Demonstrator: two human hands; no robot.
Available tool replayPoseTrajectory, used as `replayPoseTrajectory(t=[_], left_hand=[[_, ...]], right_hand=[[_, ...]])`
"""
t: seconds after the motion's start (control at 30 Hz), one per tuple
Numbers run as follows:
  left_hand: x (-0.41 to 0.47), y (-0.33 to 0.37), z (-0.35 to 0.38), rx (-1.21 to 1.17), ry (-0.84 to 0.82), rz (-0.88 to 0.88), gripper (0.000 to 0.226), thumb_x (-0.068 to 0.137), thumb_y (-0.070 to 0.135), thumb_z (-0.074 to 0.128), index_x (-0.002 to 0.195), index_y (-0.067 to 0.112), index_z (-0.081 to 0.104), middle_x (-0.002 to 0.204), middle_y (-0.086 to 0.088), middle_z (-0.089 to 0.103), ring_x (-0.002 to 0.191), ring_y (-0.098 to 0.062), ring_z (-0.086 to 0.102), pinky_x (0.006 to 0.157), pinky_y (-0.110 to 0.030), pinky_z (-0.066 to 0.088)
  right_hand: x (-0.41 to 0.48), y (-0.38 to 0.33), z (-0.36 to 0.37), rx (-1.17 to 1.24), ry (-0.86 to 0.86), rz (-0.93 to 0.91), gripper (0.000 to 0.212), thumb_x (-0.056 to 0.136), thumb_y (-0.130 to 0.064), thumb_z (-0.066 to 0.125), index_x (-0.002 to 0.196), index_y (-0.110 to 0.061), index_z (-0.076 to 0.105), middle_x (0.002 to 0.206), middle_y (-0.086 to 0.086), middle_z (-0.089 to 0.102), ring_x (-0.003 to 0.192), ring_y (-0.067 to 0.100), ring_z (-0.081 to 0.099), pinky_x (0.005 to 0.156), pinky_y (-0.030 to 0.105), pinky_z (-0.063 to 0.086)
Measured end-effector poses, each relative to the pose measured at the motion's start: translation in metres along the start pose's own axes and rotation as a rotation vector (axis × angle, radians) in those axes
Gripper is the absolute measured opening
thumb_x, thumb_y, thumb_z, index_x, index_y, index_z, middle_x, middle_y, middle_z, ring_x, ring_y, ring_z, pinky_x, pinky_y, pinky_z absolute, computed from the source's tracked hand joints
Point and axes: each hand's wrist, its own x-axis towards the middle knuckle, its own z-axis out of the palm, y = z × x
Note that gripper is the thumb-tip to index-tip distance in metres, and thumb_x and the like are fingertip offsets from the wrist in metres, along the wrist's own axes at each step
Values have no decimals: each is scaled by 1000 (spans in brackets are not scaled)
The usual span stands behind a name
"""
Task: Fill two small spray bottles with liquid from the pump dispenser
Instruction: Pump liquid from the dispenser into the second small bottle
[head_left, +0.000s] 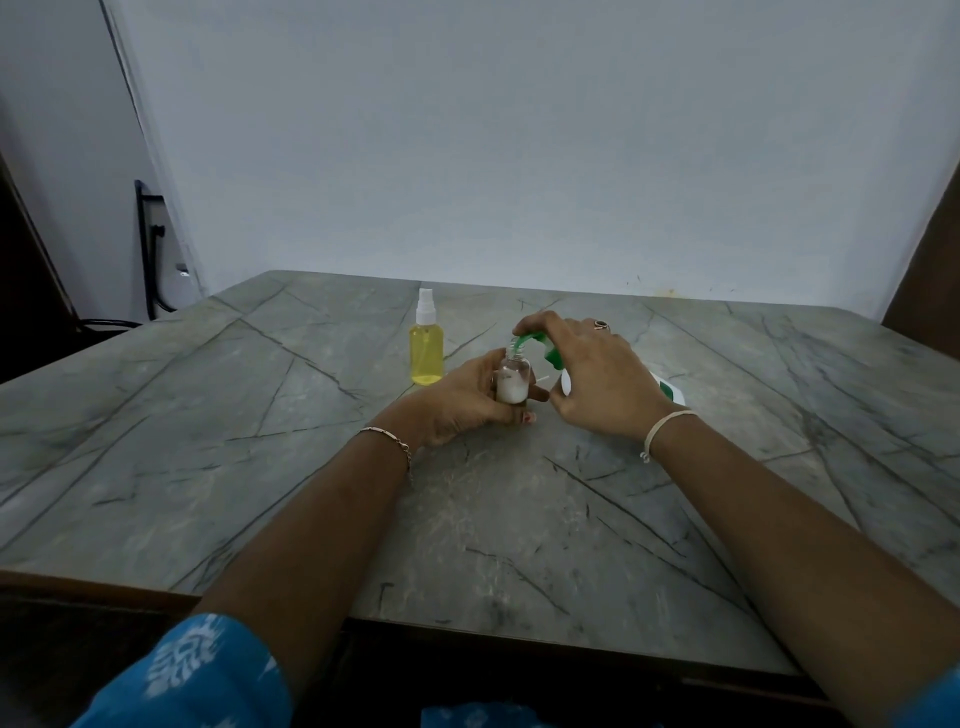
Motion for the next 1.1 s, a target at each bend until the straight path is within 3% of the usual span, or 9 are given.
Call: replayPoseTrajectory(t=[0.13, 0.3, 0.5, 0.7, 0.93, 1.1], left_hand=[[1, -1, 0, 0, 14, 11, 48, 76, -12, 71, 106, 20, 53, 105, -1, 67, 119, -27, 58, 106, -43, 44], [2, -2, -1, -10, 29, -7, 50, 75, -10, 73, 108, 22, 53, 121, -12, 62, 124, -31, 54, 108, -45, 42], [1, -1, 0, -1, 1, -5, 50, 76, -12, 70, 110, 20, 52, 102, 2, 68, 113, -21, 60, 107, -43, 44], [1, -2, 0, -14, 10, 0, 56, 73, -8, 75, 116, 19, 52, 112, -4, 66, 122, -29, 56, 108, -47, 42], [2, -2, -2, -7, 19, -10, 51, 76, -10, 71, 110, 22, 53, 118, -9, 63, 122, -29, 55, 107, -44, 43], [1, -1, -1, -4, -2, 1, 48, 77, -12, 69, 108, 20, 53, 99, 4, 69, 108, -19, 61, 103, -39, 47]], right_hand=[[1, -1, 2, -27, 25, -4, 66, 74, -17, 66, 128, -36, 33, 115, 1, 61, 101, 24, 55, 89, 46, 48], [-1, -1, 2, -38, 38, -3, 70, 73, -19, 68, 131, -38, 33, 111, 2, 62, 98, 24, 56, 86, 44, 48], [-1, 1, -1, 17, -2, 2, 68, 73, -18, 66, 129, -37, 34, 116, 0, 62, 100, 22, 56, 88, 46, 48], [2, -2, 1, 30, 27, -7, 60, 74, -17, 64, 126, -33, 37, 118, -1, 61, 100, 23, 56, 87, 44, 48], [-1, 0, 1, 3, 14, 1, 72, 73, -19, 67, 131, -41, 30, 112, 1, 62, 97, 22, 55, 86, 44, 49], [0, 0, 0, 21, 5, -2, 69, 72, -16, 66, 129, -38, 33, 115, 0, 62, 100, 23, 56, 87, 47, 49]])
